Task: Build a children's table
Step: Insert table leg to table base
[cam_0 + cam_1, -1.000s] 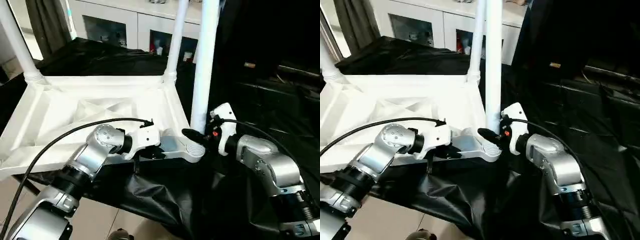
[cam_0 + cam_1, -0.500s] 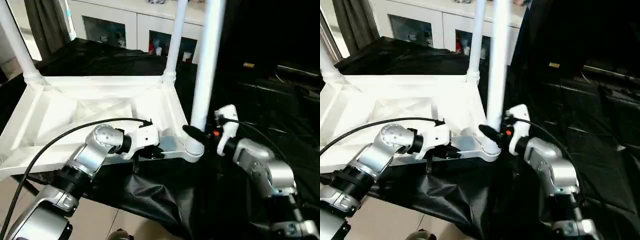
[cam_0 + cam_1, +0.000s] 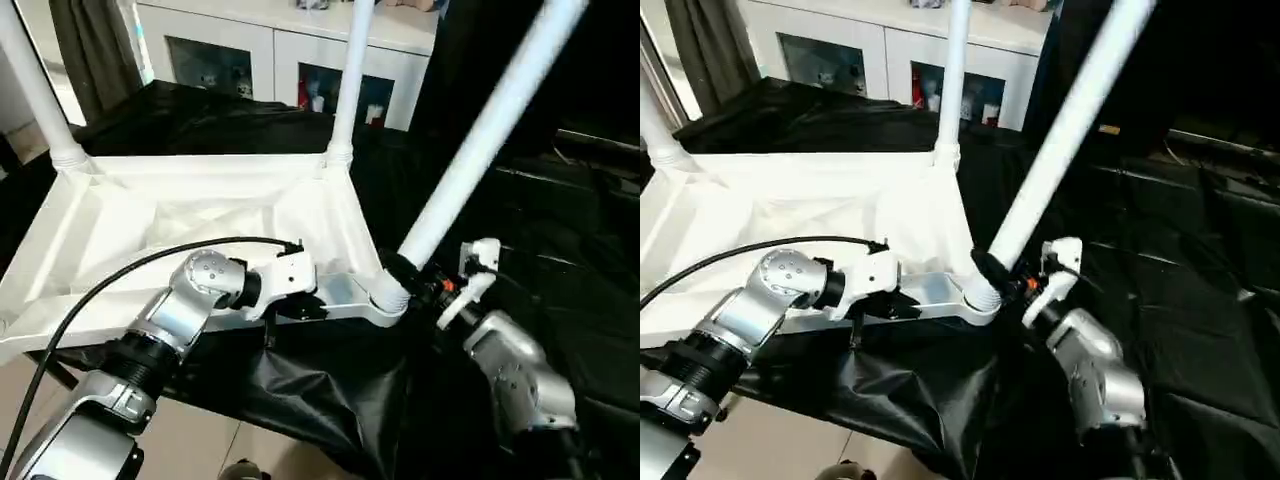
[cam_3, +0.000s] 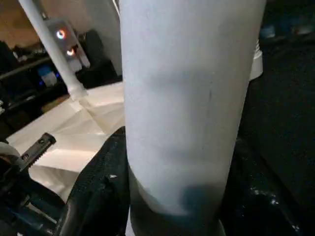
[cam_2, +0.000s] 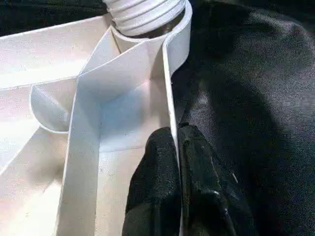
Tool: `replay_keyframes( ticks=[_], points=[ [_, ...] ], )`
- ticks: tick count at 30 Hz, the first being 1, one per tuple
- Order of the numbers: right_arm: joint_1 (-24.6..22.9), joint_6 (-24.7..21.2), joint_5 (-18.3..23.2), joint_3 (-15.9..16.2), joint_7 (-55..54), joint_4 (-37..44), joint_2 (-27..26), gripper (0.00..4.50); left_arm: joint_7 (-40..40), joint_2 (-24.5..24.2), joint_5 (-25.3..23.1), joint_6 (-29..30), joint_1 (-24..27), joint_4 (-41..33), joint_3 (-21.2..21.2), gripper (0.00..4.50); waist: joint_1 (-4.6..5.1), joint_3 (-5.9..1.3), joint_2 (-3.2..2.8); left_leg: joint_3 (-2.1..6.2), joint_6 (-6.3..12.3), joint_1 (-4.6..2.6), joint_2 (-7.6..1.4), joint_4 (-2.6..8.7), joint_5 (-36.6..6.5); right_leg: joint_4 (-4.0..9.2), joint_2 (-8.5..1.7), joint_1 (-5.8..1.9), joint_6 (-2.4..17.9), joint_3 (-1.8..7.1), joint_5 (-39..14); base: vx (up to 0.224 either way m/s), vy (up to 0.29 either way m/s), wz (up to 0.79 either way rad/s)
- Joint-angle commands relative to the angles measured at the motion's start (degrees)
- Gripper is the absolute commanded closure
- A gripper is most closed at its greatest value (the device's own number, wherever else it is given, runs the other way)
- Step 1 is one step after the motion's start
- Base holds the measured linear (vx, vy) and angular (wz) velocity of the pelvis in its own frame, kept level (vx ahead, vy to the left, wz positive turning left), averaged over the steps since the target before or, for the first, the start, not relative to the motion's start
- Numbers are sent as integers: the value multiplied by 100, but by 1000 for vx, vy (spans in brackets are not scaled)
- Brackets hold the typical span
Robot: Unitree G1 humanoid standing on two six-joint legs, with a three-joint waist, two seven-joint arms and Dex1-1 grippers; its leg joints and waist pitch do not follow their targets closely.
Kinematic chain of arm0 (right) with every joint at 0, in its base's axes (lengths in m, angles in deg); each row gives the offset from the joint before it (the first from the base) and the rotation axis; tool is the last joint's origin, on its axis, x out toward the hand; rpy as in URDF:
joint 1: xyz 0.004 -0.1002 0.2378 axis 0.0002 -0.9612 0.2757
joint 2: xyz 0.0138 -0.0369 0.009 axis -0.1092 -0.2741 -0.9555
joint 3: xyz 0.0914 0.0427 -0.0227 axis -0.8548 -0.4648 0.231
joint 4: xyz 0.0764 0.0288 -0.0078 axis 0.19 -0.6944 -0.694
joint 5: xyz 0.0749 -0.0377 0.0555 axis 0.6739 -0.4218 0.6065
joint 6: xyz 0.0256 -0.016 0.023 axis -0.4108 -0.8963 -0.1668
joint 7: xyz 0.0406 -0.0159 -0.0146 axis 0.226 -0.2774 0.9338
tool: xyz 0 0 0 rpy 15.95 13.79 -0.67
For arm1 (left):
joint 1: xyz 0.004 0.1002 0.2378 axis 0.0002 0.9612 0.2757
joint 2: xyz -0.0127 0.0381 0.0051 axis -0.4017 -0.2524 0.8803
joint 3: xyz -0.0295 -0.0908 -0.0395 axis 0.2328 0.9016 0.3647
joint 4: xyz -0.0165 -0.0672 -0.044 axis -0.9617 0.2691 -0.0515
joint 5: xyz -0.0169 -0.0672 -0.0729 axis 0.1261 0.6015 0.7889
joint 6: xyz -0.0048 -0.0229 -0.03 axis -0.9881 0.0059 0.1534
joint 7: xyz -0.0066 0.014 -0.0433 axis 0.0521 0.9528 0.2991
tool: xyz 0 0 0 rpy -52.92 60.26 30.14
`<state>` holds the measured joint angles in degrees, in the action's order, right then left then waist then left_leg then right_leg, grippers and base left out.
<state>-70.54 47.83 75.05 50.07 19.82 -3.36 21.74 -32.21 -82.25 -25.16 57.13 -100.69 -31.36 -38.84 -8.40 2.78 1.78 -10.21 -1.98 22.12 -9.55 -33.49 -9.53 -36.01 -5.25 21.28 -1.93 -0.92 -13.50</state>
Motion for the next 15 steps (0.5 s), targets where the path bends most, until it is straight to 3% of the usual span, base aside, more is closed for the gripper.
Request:
replay_keyframes(
  ticks=[1, 2, 4, 5, 7, 8, 9, 12, 13, 15],
  points=[
    [-238, 26, -190, -69, -60, -405, 27, 261, -131, -77, -155, -54, -81, 82, -156, 450, 0, -298, -117, 155, -350, -179, -357, 550, -2119, 442, -352, -67, 1346, 140, -433, 0, 0, 0],
    [-308, 299, -237, -91, -63, -506, -30, 261, -135, -97, -158, -73, -103, 107, -156, 450, -8, -296, -165, 166, -358, -173, -353, 553, -2127, 434, -357, -65, 1350, 139, -426, 0, 0, 0],
    [-381, 788, -413, -34, -77, -660, -55, 261, -144, -130, -174, -100, -131, 144, -150, 450, -4, -286, -148, 161, -350, -175, -355, 562, -2256, 463, -358, -51, 1344, 145, -543, 0, 0, 0],
    [-404, 954, -524, 34, -78, -708, -38, 261, -148, -147, -184, -112, -138, 155, -150, 450, 6, -277, -174, 167, -377, -175, -354, 573, -2394, 487, -354, -53, 1319, 144, -673, 0, 0, 0],
    [-422, 1083, -606, 78, -82, -757, -30, 261, -151, -158, -190, -120, -145, 165, -149, 450, 0, -278, -178, 179, -382, -174, -356, 582, -2416, 484, -359, -53, 1301, 144, -770, 0, 0, 0],
    [-436, 1260, -711, 135, -79, -816, -14, 261, -155, -171, -196, -132, -151, 180, -145, 450, -14, -276, -268, 194, -410, -187, -356, 590, -2532, 492, -369, -36, 1278, 155, -932, 0, 0, 0],
    [-440, 1299, -736, 152, -76, -823, -9, 261, -155, -174, -197, -135, -151, 182, -144, 450, 1, -277, -232, 182, -412, -194, -360, 594, -2567, 515, -362, -31, 1265, 156, -945, 0, 0, 0],
    [-469, 1608, -964, 323, -16, -878, 80, 261, -150, -191, -200, -146, -149, 198, -139, 450, -4, -283, -226, 187, -366, -181, -359, 597, -2499, 506, -360, -51, 1284, 158, -844, 0, 0, 0],
    [-466, 1684, -1006, 358, 6, -911, 101, 261, -145, -193, -199, -152, -152, 207, -141, 450, -10, -292, -259, 184, -336, -174, -356, 586, -2378, 495, -356, -57, 1294, 158, -716, 0, 0, 0],
    [-446, 1831, -1144, 476, 86, -954, 200, 261, -129, -193, -200, -168, -141, 225, -152, 450, 0, -303, -239, 169, -268, -168, -354, 575, -2240, 490, -347, -75, 1330, 155, -526, 0, 0, 0]
  ],
)
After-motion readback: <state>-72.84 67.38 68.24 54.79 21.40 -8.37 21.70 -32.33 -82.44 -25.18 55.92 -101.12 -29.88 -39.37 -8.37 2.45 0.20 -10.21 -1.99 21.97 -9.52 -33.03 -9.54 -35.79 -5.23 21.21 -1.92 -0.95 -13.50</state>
